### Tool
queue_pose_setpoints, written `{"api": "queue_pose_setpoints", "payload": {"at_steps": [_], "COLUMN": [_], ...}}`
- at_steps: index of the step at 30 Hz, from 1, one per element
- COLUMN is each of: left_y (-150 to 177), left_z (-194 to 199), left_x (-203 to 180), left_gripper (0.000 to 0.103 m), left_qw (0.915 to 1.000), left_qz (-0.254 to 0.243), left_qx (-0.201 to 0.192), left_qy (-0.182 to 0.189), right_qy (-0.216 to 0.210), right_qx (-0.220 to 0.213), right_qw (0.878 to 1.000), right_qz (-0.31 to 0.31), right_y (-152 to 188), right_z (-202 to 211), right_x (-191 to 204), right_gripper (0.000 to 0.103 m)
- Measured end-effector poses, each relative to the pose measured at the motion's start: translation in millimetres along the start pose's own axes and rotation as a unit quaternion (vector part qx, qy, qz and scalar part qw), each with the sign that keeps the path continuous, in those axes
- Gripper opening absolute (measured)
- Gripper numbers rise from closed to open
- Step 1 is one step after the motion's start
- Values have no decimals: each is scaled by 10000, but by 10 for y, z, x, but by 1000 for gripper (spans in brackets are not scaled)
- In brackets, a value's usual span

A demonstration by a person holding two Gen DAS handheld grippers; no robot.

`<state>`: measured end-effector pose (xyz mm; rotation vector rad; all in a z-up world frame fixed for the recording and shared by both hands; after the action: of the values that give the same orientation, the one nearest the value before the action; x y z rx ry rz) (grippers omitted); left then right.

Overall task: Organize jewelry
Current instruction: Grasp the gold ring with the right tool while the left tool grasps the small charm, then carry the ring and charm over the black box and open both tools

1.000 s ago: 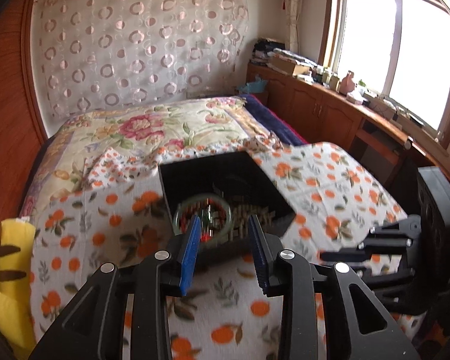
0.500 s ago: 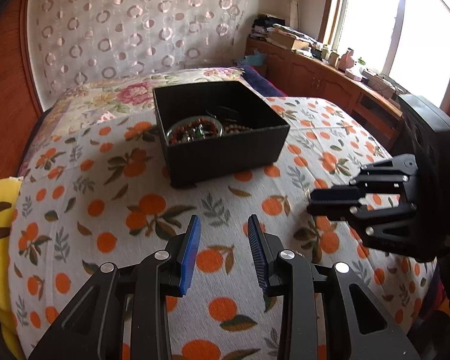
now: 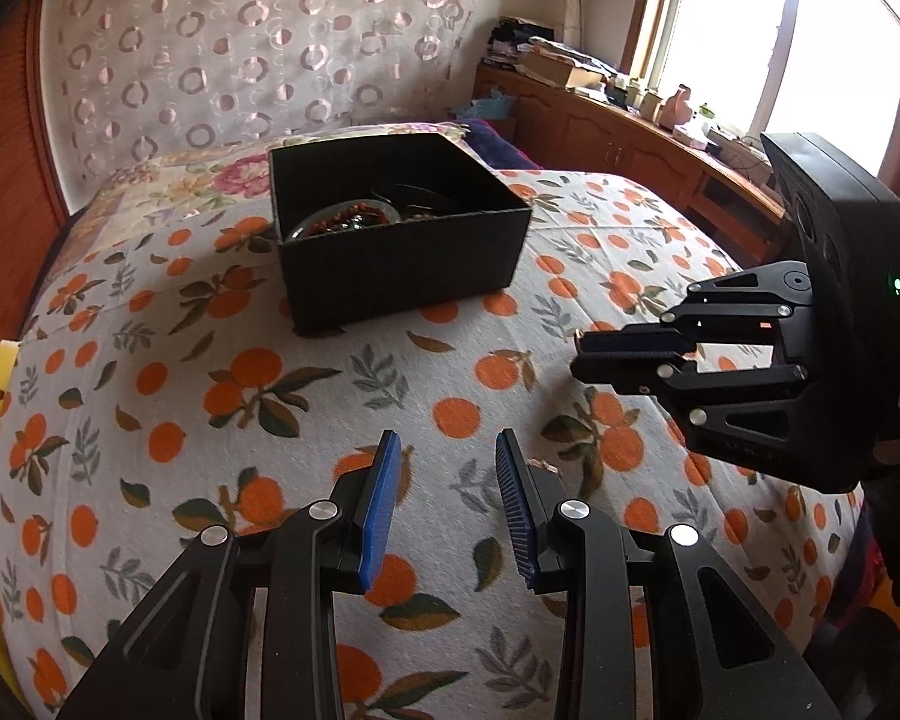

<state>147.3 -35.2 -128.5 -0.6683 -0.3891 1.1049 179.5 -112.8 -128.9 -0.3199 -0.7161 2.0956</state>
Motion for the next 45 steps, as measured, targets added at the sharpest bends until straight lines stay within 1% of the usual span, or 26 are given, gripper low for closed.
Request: {"api": "queue_pose_setpoints", "payload": {"at_steps": [4,6,12,17,19,22,25,29,34,41,45], "left_y": [-4,-6,2,6,15,37,51,41,-62,-311,-456], "left_z": [16,22,-34,-127,-150,-197,-208,-207,-165,-91,-36], "left_x": [-97,-140,-249,-333,-370,-394,-391,-374,-279,-85,35], "left_gripper": [32,38,39,38,35,27,12,12,12,13,13], "left_qw": [9999,9999,9997,9993,9991,9989,9989,9990,9995,9997,9994], "left_qz": [-54,-77,-138,-256,-298,-330,-365,-335,-244,-165,-139], "left_qx": [-26,-46,-16,83,107,172,175,149,47,-174,-303], "left_qy": [82,125,217,241,285,284,237,248,187,8,-124], "right_qy": [-18,-1,10,15,12,14,10,-6,-36,-125,-241], "right_qx": [-118,-175,-271,-294,-306,-310,-316,-341,-498,-864,-974], "right_qw": [9998,9997,9991,9988,9987,9987,9986,9986,9980,9954,9940], "right_qz": [-126,-169,-330,-392,-407,-412,-417,-413,-398,-390,-426], "right_y": [11,10,31,47,50,50,42,1,-169,-561,-746], "right_z": [89,127,226,240,248,255,251,251,275,308,265], "right_x": [-35,-42,-106,-122,-132,-147,-150,-164,-176,-200,-201], "right_gripper": [11,11,11,11,11,11,11,11,11,11,11]}}
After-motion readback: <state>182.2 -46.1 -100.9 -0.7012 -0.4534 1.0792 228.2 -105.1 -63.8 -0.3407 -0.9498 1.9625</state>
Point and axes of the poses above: each gripper's, at about its wrist camera, not at the fingertips, and z roughly against the way its jaws point, x to its left, y to its underside, the point moved 6 cm from there along -z, roughly the way its jaws point, and after that the axes turned 8 degrees about -z, right-handed, at the moved point
